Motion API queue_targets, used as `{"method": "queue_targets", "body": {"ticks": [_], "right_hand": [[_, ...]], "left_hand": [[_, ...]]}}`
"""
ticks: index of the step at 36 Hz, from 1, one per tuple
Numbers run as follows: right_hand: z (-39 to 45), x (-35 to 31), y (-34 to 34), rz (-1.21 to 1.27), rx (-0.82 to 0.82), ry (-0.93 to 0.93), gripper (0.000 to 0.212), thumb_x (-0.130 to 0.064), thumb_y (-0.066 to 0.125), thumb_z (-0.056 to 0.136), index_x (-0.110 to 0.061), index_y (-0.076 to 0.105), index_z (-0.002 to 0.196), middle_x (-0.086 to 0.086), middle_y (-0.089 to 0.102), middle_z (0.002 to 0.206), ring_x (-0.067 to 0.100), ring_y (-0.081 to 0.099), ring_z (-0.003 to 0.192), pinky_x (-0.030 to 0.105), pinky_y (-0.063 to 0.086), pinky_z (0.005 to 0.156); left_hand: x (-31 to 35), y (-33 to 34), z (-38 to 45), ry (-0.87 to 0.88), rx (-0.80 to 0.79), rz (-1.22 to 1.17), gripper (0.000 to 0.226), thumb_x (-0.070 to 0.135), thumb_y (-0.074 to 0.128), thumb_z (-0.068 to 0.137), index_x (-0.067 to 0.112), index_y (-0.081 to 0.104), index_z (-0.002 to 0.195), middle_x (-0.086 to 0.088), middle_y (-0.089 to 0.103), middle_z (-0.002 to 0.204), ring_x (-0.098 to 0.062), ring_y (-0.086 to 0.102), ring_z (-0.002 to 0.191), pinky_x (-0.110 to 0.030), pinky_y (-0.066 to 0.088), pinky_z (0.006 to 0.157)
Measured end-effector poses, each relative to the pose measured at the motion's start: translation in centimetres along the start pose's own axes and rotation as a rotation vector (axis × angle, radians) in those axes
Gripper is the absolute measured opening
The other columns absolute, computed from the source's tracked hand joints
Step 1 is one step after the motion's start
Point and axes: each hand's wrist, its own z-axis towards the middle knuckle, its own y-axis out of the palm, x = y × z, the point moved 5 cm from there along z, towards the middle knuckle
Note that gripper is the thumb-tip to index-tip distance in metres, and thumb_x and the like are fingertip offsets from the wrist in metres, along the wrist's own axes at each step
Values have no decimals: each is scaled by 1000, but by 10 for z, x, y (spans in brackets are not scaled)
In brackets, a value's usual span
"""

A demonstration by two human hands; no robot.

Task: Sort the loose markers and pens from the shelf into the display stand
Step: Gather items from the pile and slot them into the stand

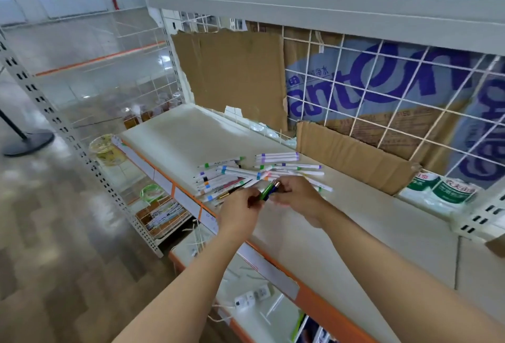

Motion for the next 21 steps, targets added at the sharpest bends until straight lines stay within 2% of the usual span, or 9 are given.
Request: {"method": "queue_targets", "body": {"ticks": [3,7,10,12,15,17,19,21], "right_hand": [[-11,6,-2,-4,148,-21,11,2,61,84,-5,63,76,5,57,70,12,49,65,29,40,67],[-29,1,-14,-107,337,-118,15,-5,58,89,-8,58,74,-4,52,62,9,46,58,27,36,60],[-44,0,-27,-223,467,-163,11,-9,53,93,-9,55,82,5,62,72,24,57,67,36,46,68],[-56,1,-34,-265,548,-171,13,-10,47,96,-13,50,84,7,65,77,29,59,68,43,50,67],[-78,0,-46,-324,646,-160,11,-10,41,99,-15,44,89,2,65,76,26,60,64,42,49,63],[-92,1,-54,-362,714,-175,9,-8,40,98,-13,43,92,4,64,75,26,60,62,44,50,61],[-105,4,-62,-373,785,-176,8,-3,40,96,-10,45,96,4,62,73,26,58,61,45,50,62],[-117,9,-68,-363,844,-161,19,4,41,92,-8,46,105,-1,58,75,24,57,62,38,49,62]], "left_hand": [[9,4,-4,26,-1,-81,11,18,60,88,13,69,93,-8,67,88,-28,60,85,-40,48,72],[23,11,-7,104,-28,-147,11,12,60,87,8,69,83,-9,66,78,-28,58,75,-40,44,66],[33,10,-8,153,5,-196,10,12,61,88,10,72,89,-3,64,78,-21,57,75,-31,41,64],[37,9,-10,170,12,-227,11,14,61,89,14,71,92,2,62,77,-18,56,74,-26,38,62],[43,8,-11,222,2,-256,11,14,61,89,21,66,82,3,59,74,-14,53,71,-15,32,57],[48,8,-10,260,-1,-262,10,13,61,89,21,65,84,4,58,75,-9,51,69,-11,32,57],[51,8,-8,283,-7,-287,9,10,61,89,16,67,90,1,59,79,-11,53,71,-12,35,61],[54,9,-7,320,-13,-311,12,6,61,88,11,68,97,-3,62,85,-16,56,76,-18,40,66]]}}
